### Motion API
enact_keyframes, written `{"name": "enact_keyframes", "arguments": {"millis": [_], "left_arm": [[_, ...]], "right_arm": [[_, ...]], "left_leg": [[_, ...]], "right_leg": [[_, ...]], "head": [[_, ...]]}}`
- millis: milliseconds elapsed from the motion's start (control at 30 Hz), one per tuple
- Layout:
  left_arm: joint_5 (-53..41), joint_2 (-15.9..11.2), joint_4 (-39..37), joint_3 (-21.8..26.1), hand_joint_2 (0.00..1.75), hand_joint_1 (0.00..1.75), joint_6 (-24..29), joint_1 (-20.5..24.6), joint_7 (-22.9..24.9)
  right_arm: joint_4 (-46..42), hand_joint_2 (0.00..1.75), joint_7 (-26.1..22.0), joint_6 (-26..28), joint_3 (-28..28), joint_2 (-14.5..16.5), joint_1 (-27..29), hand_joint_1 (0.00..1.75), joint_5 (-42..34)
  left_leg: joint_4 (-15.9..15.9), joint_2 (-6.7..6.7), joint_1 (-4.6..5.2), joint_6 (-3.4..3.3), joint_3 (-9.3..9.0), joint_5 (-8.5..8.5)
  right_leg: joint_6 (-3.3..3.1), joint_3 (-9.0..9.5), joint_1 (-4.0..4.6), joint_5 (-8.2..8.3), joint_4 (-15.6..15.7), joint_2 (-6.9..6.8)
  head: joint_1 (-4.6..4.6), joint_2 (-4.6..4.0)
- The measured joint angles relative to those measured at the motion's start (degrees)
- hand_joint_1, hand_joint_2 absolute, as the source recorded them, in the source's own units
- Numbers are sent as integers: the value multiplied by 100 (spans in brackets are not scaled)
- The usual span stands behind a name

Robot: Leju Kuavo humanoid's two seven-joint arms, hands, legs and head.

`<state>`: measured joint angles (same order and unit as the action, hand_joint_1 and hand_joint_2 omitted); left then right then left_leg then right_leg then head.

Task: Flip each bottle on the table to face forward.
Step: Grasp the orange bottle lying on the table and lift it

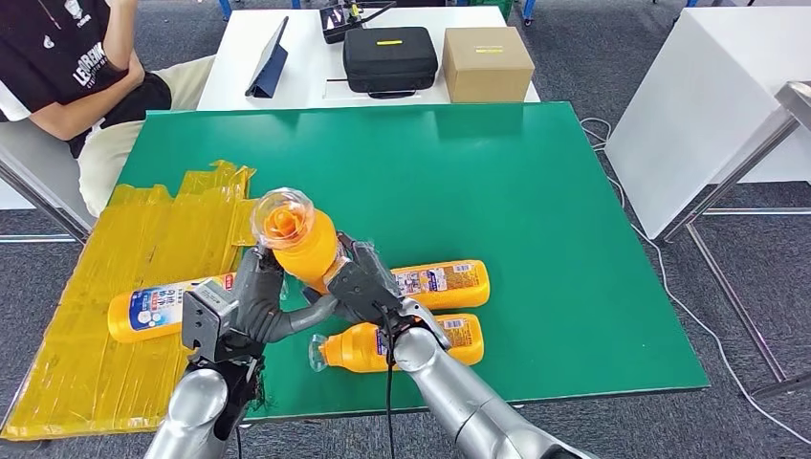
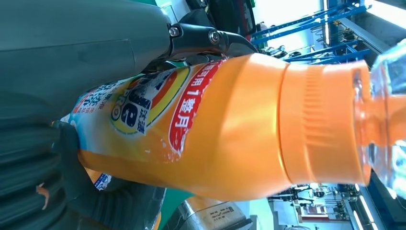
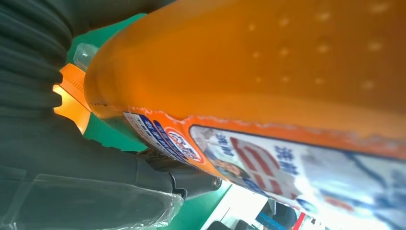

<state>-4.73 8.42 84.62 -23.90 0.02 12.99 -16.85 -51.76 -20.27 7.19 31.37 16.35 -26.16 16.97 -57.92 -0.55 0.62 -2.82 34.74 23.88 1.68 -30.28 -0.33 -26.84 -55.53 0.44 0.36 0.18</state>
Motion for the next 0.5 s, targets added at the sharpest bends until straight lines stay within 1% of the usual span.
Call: {"name": "enact_keyframes", "arguments": {"millis": [500], "left_arm": [[171,-9,-357,118,175,0,-18,-26,-42]], "right_arm": [[134,175,27,118,219,-110,14,175,119]], "left_leg": [[0,0,0,0,2,0]], "right_leg": [[0,-1,0,0,0,0]], "head": [[1,0]]}}
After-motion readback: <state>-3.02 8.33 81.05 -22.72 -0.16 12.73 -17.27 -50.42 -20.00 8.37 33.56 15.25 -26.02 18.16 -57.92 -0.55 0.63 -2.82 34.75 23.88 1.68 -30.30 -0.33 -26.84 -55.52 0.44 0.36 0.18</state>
